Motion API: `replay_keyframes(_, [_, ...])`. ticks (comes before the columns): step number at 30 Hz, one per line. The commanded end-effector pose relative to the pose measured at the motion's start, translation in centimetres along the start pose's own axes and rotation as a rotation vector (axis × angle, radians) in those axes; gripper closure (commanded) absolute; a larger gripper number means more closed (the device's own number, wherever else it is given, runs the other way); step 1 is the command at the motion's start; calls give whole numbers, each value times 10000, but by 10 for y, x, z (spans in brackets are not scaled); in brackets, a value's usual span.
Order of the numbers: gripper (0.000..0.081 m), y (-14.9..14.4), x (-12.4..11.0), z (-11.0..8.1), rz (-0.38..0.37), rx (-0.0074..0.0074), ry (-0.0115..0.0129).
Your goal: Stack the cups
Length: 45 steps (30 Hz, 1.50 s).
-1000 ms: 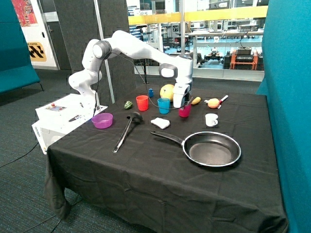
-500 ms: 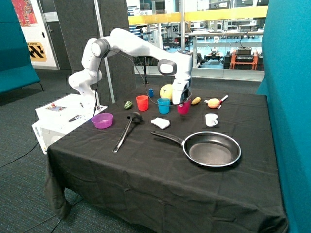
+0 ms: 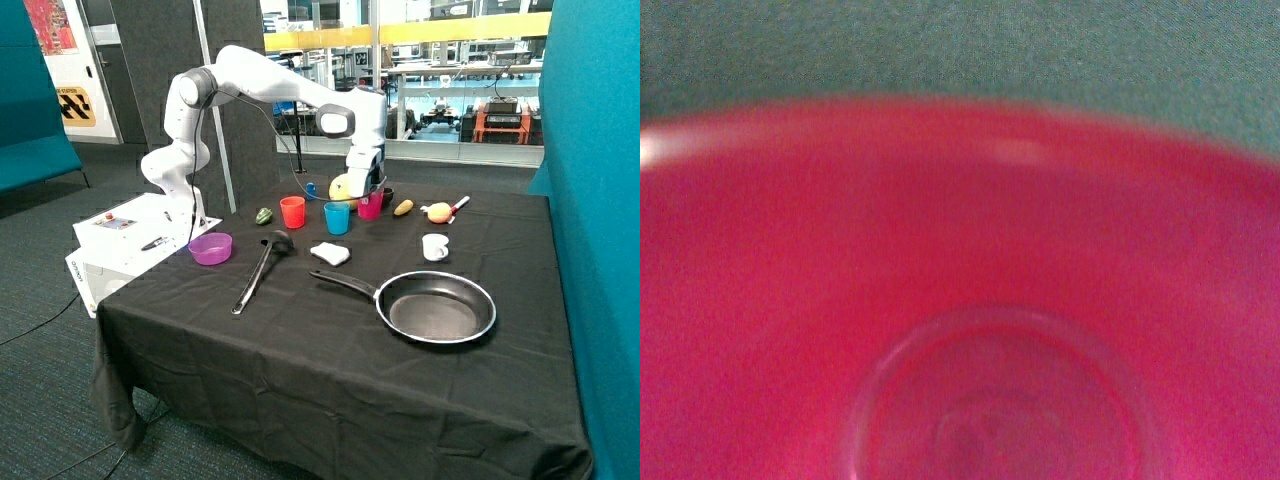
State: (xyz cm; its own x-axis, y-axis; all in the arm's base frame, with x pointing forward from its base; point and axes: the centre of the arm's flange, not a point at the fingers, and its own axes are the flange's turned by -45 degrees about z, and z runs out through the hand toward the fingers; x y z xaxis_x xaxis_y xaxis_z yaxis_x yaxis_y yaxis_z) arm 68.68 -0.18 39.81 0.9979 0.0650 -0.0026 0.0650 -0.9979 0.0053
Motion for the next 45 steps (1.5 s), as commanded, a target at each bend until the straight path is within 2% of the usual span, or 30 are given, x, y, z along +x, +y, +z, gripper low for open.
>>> replay_keyframes(1, [808, 3, -16, -27, -304, 53, 27])
replay_keyframes(12, [808, 1, -39, -47, -723, 52, 28])
replay_keyframes(27, [808, -6, -73, -59, -1127, 52, 29])
replay_keyframes(45, [808, 4, -104, -52, -1080, 52, 29])
